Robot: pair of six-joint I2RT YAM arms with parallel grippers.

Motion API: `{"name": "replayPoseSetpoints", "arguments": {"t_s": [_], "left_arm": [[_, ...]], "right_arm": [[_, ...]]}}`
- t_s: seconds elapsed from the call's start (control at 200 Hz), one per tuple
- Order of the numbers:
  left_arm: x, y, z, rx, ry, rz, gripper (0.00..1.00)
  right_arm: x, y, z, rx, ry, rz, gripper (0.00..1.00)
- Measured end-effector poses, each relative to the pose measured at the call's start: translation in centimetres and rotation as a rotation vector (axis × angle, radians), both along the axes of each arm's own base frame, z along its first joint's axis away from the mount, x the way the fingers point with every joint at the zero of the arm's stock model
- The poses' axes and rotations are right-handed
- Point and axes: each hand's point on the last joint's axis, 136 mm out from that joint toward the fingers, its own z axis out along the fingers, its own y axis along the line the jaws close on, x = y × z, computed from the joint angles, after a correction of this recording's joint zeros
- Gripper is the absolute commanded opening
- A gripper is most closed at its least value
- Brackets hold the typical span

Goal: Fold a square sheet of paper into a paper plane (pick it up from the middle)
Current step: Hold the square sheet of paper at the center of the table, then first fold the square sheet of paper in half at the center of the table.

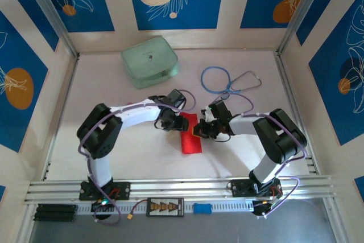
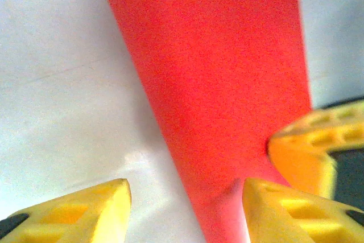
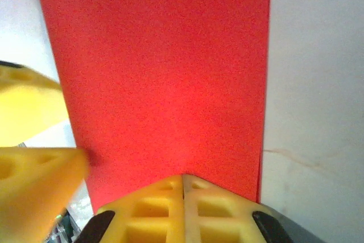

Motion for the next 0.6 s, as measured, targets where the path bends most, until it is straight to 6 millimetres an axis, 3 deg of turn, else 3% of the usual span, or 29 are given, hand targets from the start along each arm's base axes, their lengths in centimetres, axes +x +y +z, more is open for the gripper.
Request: {"name": "replayPoseSetpoints", "arguments": {"t_s": [0.155, 0.225, 0.305, 0.6], "left_arm": [[0.4, -0.9, 4.1, -0.214, -0.077, 0.010, 0.16], [0.5, -1.5, 4.9, -0.312, -0.077, 0.008, 0.06], [0.6, -2.4, 4.9, -0.394, -0.065, -0.010, 0.00], [-0.1, -4.2, 2.1, -0.494, 0.024, -0.027, 0.00]], "right_arm": [[0.2, -0.3, 0.0, 0.015, 0.005, 0.012, 0.00], [0.2, -0.2, 0.0, 0.019, 0.013, 0.019, 0.00], [0.2, 0.0, 0.0, 0.026, 0.023, 0.027, 0.00], [0.2, 0.1, 0.0, 0.027, 0.029, 0.031, 0.00]]}}
